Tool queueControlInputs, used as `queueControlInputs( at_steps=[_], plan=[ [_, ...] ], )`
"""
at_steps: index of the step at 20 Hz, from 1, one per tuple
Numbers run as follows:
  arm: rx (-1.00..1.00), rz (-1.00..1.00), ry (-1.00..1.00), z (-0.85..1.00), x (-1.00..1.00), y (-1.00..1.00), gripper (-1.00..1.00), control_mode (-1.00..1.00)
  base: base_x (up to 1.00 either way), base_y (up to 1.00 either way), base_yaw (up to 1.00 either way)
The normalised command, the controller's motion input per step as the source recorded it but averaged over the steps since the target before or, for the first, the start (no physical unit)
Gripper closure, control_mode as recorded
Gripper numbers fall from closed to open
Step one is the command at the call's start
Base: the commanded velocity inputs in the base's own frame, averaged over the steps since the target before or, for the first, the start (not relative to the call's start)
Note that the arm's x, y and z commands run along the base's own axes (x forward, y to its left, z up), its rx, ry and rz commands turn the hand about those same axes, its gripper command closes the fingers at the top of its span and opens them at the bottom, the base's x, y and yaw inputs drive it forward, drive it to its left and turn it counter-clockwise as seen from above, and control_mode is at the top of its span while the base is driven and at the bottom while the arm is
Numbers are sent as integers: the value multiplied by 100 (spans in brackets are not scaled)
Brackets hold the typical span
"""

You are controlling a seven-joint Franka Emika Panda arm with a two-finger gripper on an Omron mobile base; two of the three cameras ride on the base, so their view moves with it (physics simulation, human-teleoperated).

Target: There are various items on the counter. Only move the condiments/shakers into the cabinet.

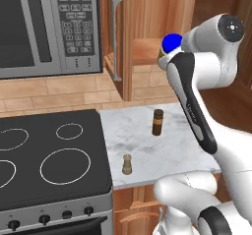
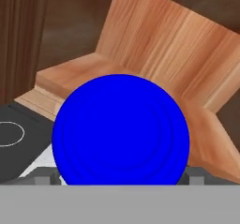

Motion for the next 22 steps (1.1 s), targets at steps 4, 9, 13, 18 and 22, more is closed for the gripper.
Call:
queueControlInputs(
  at_steps=[4, 9, 13, 18, 22],
  plan=[
    [15, -13, -2, 0, 11, -25, 100, -100, 0, 0, 0],
    [10, -14, 2, 0, 32, -43, 100, -100, 0, 0, 0],
    [0, -2, 0, 1, 37, -7, 100, -100, 0, 0, 0],
    [4, -2, 0, 10, 53, -8, 100, -100, 0, 0, 0],
    [12, 0, 2, 0, 57, -14, 100, -100, 0, 0, 0]
  ],
)
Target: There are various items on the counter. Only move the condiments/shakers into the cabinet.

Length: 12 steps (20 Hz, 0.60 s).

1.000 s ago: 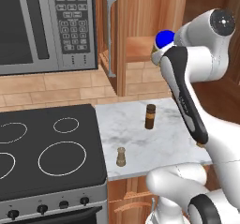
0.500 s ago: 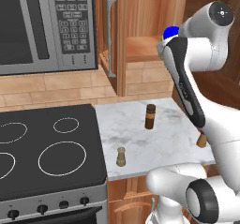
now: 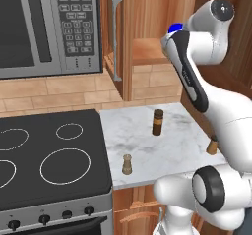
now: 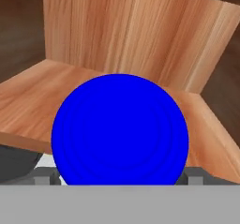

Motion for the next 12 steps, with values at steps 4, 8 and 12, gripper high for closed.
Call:
queueControlInputs(
  at_steps=[4, 8, 12],
  plan=[
    [15, 0, 4, 0, 61, -10, 100, -100, 0, 0, 0],
    [8, 0, 3, 0, 64, -4, 100, -100, 0, 0, 0],
    [3, 0, 2, 0, 69, 0, 100, -100, 0, 0, 0]
  ],
)
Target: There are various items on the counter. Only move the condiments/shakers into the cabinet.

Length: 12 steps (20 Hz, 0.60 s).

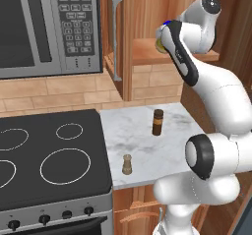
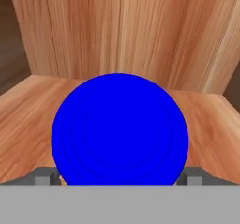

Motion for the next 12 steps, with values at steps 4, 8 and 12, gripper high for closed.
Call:
queueControlInputs(
  at_steps=[4, 8, 12],
  plan=[
    [0, 0, 0, 0, 56, 0, 100, -100, 0, 0, 0],
    [0, 0, 0, -12, 40, 0, 100, -100, 0, 0, 0],
    [-2, 0, 3, -42, 12, 0, 100, -100, 0, 0, 0]
  ],
)
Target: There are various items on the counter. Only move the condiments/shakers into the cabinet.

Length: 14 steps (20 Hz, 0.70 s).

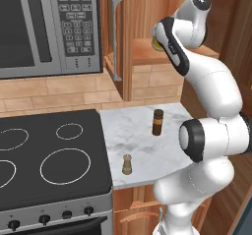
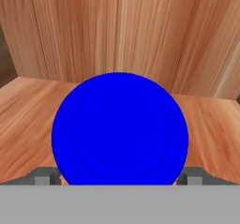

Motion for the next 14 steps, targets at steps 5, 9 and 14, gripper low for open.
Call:
queueControlInputs(
  at_steps=[5, 9, 14],
  plan=[
    [-2, 0, 2, -51, 0, 0, 100, -100, 0, 0, 0],
    [0, 0, 0, -31, 0, 0, -100, -100, 0, 0, 0],
    [1, 0, 0, -15, 0, 0, -100, -100, 0, 0, 0]
  ],
)
